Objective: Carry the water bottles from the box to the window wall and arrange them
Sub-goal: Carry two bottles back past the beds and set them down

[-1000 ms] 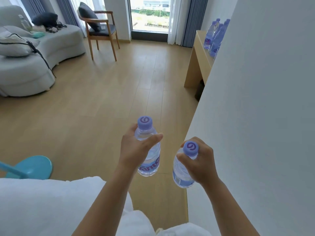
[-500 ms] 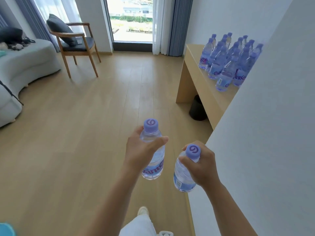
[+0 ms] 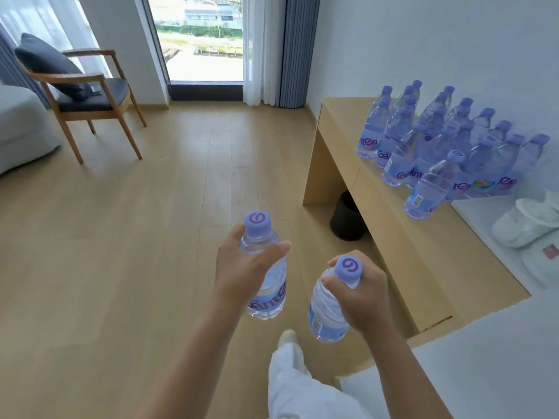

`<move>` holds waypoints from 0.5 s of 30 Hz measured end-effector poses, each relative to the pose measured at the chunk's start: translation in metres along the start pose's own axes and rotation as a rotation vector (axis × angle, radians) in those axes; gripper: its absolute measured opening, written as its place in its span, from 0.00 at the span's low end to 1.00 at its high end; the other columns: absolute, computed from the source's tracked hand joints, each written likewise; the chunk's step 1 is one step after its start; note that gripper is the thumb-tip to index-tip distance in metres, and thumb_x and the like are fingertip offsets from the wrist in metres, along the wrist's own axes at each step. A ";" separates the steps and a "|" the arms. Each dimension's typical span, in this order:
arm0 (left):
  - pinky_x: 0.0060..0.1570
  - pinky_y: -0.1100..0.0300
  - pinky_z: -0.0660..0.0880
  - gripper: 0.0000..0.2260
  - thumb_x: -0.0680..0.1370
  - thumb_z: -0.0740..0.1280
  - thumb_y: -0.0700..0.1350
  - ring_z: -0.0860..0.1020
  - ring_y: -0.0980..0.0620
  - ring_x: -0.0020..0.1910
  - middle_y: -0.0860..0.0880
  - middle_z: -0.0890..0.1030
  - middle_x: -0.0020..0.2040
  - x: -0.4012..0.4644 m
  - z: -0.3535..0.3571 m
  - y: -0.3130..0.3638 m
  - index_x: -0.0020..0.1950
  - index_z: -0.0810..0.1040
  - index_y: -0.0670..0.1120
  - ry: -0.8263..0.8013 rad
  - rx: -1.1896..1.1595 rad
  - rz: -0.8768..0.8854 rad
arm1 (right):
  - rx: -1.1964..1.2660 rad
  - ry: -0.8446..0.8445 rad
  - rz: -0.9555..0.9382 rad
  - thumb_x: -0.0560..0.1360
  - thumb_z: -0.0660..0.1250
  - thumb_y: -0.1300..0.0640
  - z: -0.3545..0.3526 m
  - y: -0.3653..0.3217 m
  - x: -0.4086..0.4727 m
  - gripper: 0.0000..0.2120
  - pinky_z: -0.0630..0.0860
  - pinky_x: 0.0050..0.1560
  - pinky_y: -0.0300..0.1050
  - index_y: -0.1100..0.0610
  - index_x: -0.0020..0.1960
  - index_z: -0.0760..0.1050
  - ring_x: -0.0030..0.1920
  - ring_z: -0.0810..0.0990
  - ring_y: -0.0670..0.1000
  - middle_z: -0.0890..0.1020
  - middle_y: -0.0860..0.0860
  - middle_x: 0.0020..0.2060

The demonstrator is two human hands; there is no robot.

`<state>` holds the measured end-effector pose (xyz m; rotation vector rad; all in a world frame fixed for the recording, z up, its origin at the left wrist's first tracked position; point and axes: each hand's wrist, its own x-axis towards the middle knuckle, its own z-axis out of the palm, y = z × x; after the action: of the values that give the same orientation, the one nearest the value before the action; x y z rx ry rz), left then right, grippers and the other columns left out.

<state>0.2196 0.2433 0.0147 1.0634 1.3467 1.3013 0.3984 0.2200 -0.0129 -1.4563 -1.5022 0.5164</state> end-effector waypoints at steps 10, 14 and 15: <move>0.34 0.64 0.75 0.14 0.59 0.75 0.49 0.81 0.54 0.33 0.52 0.82 0.33 0.208 0.055 0.007 0.40 0.79 0.46 -0.030 0.035 -0.018 | 0.041 -0.043 0.010 0.60 0.63 0.47 0.057 0.047 0.209 0.17 0.70 0.33 0.39 0.62 0.34 0.74 0.32 0.74 0.51 0.77 0.55 0.30; 0.35 0.64 0.76 0.13 0.59 0.75 0.48 0.81 0.55 0.33 0.53 0.82 0.33 0.294 0.083 0.025 0.40 0.79 0.47 -0.047 0.035 0.006 | 0.045 0.006 0.035 0.61 0.66 0.57 0.069 0.060 0.299 0.11 0.70 0.33 0.39 0.65 0.36 0.74 0.33 0.74 0.52 0.77 0.57 0.31; 0.34 0.65 0.76 0.12 0.60 0.75 0.48 0.81 0.55 0.33 0.53 0.81 0.32 0.312 0.089 0.028 0.39 0.79 0.48 -0.053 0.024 0.014 | 0.044 0.015 0.043 0.61 0.66 0.57 0.071 0.064 0.316 0.10 0.70 0.34 0.38 0.65 0.36 0.75 0.34 0.74 0.52 0.78 0.57 0.31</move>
<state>0.2530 0.5667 0.0253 1.1179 1.3208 1.2612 0.4226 0.5485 0.0059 -1.4577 -1.4416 0.5596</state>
